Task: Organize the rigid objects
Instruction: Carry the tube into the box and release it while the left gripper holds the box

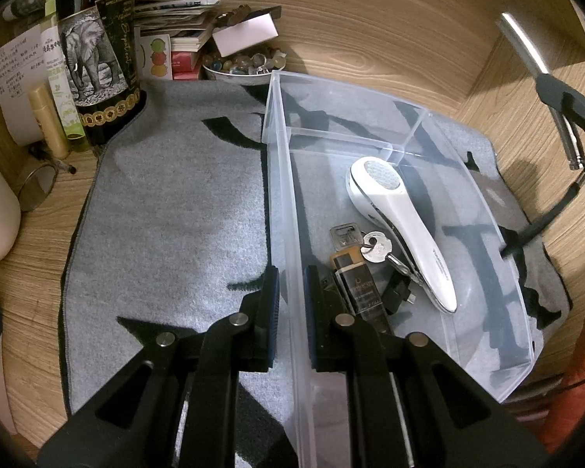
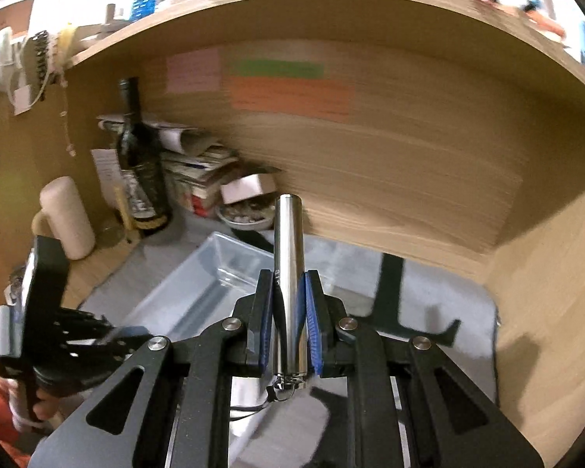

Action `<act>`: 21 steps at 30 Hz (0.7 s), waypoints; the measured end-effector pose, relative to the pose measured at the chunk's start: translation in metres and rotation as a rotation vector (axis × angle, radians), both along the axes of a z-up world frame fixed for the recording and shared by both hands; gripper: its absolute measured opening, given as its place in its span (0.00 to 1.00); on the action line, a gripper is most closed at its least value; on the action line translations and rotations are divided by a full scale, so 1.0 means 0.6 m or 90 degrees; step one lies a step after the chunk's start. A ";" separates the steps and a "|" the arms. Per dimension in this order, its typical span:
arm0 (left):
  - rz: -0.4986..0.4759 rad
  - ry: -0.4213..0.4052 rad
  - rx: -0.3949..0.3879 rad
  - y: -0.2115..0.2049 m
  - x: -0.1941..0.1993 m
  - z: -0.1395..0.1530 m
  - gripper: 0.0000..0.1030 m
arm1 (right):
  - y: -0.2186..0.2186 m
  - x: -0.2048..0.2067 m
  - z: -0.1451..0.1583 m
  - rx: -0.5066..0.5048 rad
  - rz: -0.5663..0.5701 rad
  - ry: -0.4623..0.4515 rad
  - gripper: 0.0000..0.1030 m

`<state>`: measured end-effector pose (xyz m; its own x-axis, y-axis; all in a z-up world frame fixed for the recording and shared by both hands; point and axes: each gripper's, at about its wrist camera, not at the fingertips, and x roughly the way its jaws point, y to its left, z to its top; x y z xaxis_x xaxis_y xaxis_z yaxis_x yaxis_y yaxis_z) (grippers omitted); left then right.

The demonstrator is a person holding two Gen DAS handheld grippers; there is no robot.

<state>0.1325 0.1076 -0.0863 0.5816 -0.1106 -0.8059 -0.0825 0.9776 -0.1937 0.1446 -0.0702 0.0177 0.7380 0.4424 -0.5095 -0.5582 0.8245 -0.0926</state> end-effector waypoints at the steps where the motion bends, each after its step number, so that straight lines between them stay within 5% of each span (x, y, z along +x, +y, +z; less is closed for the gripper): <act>1: 0.000 0.000 0.000 0.000 0.000 0.000 0.11 | 0.008 0.000 -0.002 -0.003 0.007 0.001 0.14; 21: -0.007 -0.002 -0.002 -0.001 0.000 0.000 0.11 | 0.098 0.034 -0.133 -0.107 0.073 0.146 0.14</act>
<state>0.1327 0.1072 -0.0866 0.5834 -0.1195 -0.8033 -0.0717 0.9777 -0.1975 0.1648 -0.0115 -0.0621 0.5447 0.4118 -0.7306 -0.6694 0.7383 -0.0830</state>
